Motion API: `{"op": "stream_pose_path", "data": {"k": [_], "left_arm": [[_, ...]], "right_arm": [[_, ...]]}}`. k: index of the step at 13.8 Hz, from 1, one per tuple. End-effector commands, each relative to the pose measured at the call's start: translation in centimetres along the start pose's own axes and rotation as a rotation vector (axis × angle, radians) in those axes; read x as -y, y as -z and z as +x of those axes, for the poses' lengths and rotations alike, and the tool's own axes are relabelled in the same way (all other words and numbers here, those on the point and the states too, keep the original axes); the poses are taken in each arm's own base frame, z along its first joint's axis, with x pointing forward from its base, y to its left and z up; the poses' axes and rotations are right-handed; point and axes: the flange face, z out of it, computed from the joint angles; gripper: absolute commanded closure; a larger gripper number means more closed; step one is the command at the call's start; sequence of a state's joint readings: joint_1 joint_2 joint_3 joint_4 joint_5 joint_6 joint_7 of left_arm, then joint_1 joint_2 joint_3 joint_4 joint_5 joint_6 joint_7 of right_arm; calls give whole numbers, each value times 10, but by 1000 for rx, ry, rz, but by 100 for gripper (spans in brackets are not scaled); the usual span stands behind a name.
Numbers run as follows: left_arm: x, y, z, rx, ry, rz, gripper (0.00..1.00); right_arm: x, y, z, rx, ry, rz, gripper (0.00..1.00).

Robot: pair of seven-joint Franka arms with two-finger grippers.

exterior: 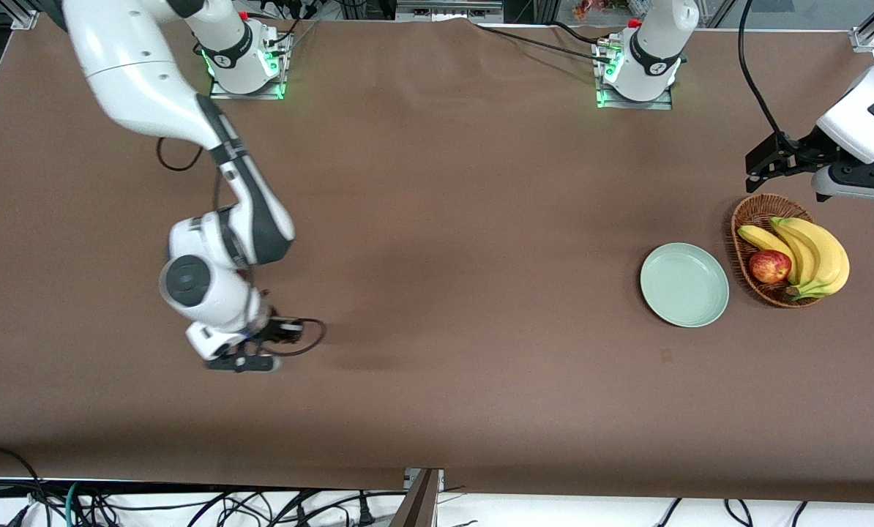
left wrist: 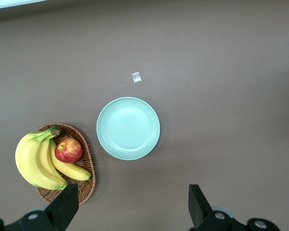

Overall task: Collect all strawberries into plate
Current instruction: 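Carry the strawberry with the right gripper toward the table's middle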

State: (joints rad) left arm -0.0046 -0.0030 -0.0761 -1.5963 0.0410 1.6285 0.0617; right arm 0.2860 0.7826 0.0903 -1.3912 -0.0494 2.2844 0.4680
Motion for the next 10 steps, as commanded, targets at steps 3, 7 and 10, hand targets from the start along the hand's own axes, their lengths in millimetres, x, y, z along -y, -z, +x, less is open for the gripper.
{"op": "stream_pose_path", "data": {"k": [3,7,10], "left_arm": [[-2,6,3,4,2,4,0],[-2,6,3,6,0,3,0],[-2,6,3,6,-1,3,0]], "right_arm": [[164,-2,-81,-81,-224,120,77],[275,-10,-164,-102,-271,251,76],[319,-29,-197,-113,-281,336,75]]}}
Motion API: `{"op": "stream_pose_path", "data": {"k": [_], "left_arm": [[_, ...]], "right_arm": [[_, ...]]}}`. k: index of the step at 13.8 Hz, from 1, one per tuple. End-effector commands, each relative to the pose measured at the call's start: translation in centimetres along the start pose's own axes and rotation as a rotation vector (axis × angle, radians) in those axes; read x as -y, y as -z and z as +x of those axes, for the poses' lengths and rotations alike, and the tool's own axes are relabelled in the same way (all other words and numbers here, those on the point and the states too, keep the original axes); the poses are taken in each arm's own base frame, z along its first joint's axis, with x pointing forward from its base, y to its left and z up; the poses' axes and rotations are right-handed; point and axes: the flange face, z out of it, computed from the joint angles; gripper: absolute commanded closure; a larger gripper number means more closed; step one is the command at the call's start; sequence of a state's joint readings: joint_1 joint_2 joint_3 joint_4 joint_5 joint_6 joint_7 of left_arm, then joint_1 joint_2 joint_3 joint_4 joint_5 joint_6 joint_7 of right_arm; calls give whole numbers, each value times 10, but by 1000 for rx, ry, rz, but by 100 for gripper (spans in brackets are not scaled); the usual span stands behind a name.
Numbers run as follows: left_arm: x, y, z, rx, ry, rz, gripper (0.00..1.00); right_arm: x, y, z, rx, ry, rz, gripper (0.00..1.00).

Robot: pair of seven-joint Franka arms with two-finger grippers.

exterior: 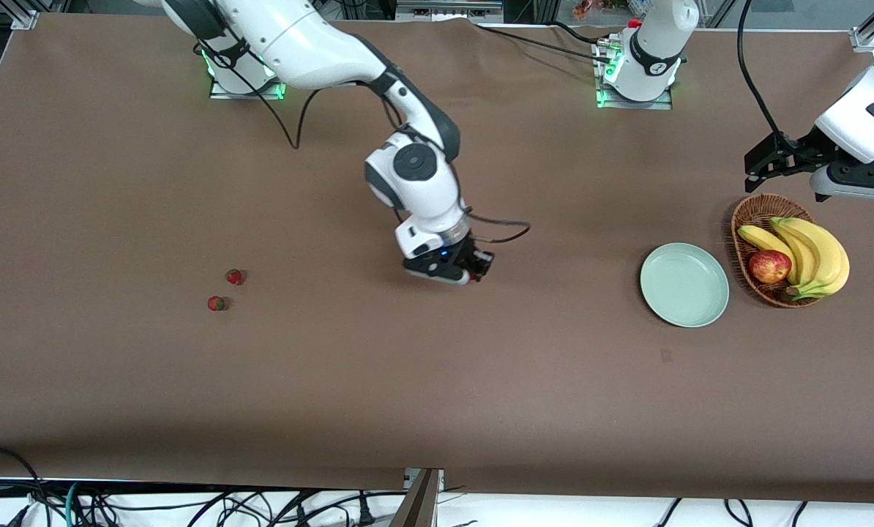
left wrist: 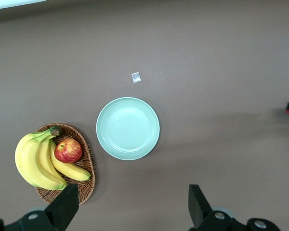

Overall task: Collect all strawberries into plate
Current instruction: 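Carry the strawberry with the right gripper toward the table's middle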

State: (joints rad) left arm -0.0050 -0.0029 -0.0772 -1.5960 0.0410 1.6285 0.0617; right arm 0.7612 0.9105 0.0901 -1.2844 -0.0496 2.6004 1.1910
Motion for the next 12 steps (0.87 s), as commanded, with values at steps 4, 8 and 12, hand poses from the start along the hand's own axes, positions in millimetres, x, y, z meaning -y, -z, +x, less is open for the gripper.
{"op": "stream_pose_path", "data": {"k": [4,8,12], "left_arm": [[0,6,2,5,0,4,0],[6,5,2,8,15,4,0],[13,-1,3,20,30,5,0]], "right_arm": [[21,-42,-51,-8,28,100,74],[24,-37,-51,-11,40,106,0],[20,27,28,-13,100,-24,0]]}}
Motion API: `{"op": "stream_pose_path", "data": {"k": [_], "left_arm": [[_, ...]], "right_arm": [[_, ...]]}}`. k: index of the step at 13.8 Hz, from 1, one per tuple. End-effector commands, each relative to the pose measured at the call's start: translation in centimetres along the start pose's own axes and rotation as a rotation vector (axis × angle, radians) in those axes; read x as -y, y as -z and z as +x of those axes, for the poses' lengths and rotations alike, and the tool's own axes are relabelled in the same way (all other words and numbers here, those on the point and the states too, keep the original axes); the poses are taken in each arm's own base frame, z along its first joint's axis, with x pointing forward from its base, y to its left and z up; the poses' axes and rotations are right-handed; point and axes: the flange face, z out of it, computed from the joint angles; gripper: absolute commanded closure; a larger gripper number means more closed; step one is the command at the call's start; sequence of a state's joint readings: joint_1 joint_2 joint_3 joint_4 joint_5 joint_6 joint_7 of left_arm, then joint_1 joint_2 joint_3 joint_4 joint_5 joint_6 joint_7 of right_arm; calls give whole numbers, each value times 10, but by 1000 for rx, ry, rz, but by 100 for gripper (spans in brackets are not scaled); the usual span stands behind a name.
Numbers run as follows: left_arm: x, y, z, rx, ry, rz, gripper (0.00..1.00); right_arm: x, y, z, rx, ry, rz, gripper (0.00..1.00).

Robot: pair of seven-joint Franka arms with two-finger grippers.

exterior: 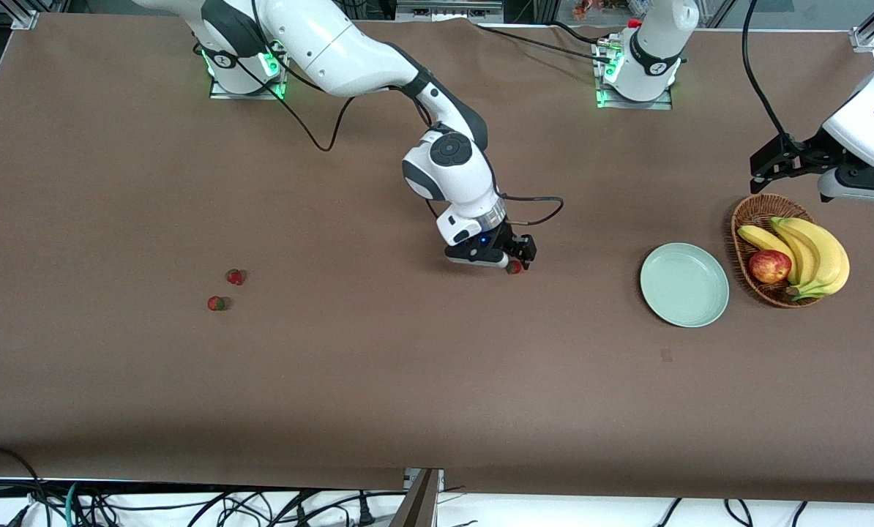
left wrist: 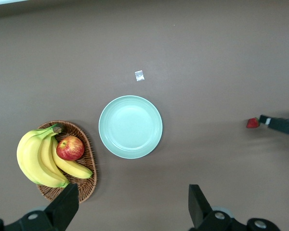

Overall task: Collect all strawberries into plate
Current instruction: 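Carry the strawberry with the right gripper toward the table's middle, then release the strawberry with the right gripper while the left gripper approaches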

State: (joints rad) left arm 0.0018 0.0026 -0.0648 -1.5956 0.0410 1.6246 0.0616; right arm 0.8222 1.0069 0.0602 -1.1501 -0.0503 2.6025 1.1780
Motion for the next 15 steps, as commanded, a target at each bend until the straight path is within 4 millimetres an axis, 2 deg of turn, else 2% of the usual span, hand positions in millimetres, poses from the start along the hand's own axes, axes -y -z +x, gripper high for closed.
{"op": "stream_pose_path", "data": {"k": [1,2,3,4,5,6,7,9,11,13,15], "left_arm": [[0,1,3,14,8,5,0],[-1,-3,2,28,2,4,0],[-4,-17,10,55,-11,-2,0],[-10,-41,16,121,-21,-8,0],[-15,-55,17,174,-33,-20,0],[-18,-83,26,225,-40,-26,0],[-30,-107,30,280,-55,-31,0],[-71,-159,42,360,-111,-27,0],[-109,-211,57,369,-84,-12,0],[-163,-250,64,347,3,20,0],[-209,-289,60,323,71,47,0]], "right_arm": [[-21,61,86,25,106,-113,0],[-40,76,116,52,158,-173,0],[-68,85,152,83,200,-224,0],[-89,97,181,93,241,-245,0],[-105,110,205,93,265,-260,0],[-123,118,224,104,274,-283,0],[-153,125,250,126,293,-310,0],[-206,131,288,182,395,-335,0],[-266,131,316,238,432,-358,0],[-322,134,335,311,389,-396,0],[-372,139,351,345,395,-430,0]]}}
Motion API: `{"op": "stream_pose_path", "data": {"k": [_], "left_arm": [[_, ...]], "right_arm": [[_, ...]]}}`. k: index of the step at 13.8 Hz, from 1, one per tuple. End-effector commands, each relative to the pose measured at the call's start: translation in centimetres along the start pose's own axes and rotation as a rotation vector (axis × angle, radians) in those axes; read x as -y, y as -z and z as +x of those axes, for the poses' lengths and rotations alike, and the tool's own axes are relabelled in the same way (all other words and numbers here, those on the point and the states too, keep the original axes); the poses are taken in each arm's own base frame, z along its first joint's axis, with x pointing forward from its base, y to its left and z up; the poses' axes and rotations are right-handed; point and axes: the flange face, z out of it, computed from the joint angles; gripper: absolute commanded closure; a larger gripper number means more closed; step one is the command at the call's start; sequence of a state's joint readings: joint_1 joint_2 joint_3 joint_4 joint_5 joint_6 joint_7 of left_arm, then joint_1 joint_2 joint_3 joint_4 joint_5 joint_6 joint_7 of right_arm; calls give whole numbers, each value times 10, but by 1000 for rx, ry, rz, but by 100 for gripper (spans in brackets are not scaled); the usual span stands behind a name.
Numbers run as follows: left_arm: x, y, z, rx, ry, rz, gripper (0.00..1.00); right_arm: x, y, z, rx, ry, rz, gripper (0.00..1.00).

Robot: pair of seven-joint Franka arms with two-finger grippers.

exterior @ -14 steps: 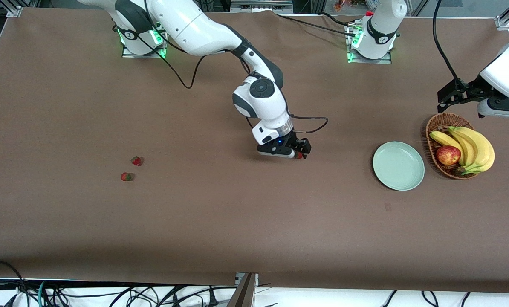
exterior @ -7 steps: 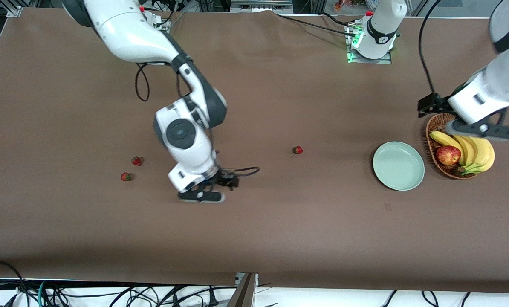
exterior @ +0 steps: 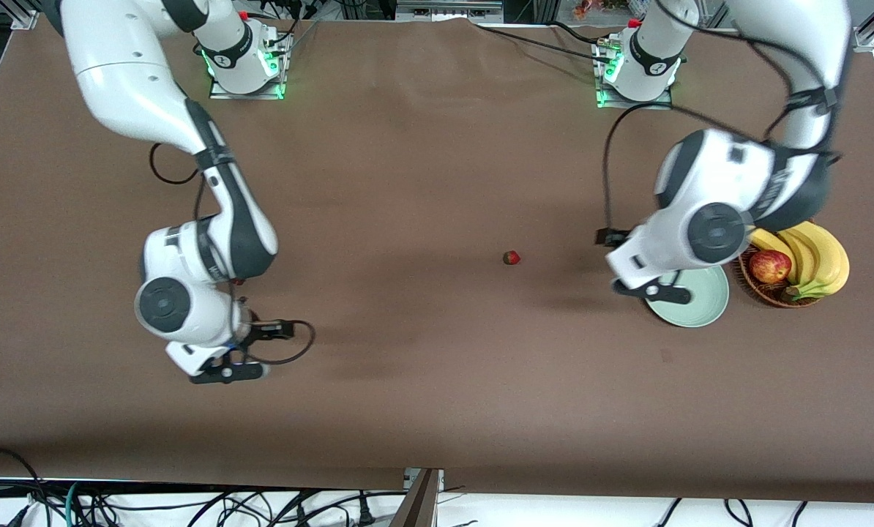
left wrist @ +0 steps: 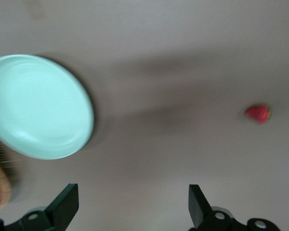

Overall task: Collect all strawberries into plate
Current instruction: 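Grasp the middle strawberry with the left gripper while the right gripper grasps another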

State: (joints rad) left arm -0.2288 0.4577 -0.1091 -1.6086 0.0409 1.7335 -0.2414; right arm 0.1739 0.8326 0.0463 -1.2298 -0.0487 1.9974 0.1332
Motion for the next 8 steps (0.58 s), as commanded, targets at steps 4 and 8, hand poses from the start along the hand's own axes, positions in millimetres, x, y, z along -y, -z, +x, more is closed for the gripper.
{"op": "stream_pose_path", "data": {"k": [4,8], "left_arm": [[-109,-102,-12,-124,136,-5,0],[-152,-141,-32,-201,197,-46,0]], "right_arm": [[-80,-29,-25,95,28,-49,0],[-87,-60,-53,63,19,-42,0]]}}
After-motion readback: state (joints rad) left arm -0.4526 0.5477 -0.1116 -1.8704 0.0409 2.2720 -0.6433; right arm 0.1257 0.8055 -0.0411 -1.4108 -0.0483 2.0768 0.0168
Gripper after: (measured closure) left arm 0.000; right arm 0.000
